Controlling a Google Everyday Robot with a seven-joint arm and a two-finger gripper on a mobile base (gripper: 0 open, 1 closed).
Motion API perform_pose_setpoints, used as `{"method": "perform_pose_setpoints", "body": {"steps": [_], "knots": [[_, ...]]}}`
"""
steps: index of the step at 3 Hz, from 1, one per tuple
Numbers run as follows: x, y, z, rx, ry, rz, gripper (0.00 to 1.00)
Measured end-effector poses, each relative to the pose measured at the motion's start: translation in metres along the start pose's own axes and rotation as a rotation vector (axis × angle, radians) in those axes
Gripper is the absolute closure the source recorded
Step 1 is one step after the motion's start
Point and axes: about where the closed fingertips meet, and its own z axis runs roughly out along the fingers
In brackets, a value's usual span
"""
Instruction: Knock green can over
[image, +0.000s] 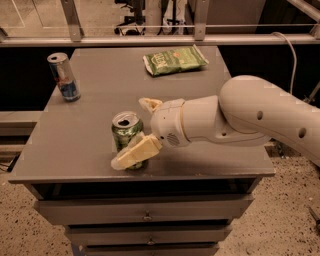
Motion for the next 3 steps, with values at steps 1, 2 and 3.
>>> {"method": "perform_pose_setpoints", "body": {"steps": [1,2,3], "knots": [[-0.001,-0.024,0.013,0.013,-0.008,0.025,0.00],[-0.026,-0.076,0.033,0.030,-0.037,0.031,0.00],[-0.046,-0.119,0.040,0.056,-0.053,0.027,0.00]]}}
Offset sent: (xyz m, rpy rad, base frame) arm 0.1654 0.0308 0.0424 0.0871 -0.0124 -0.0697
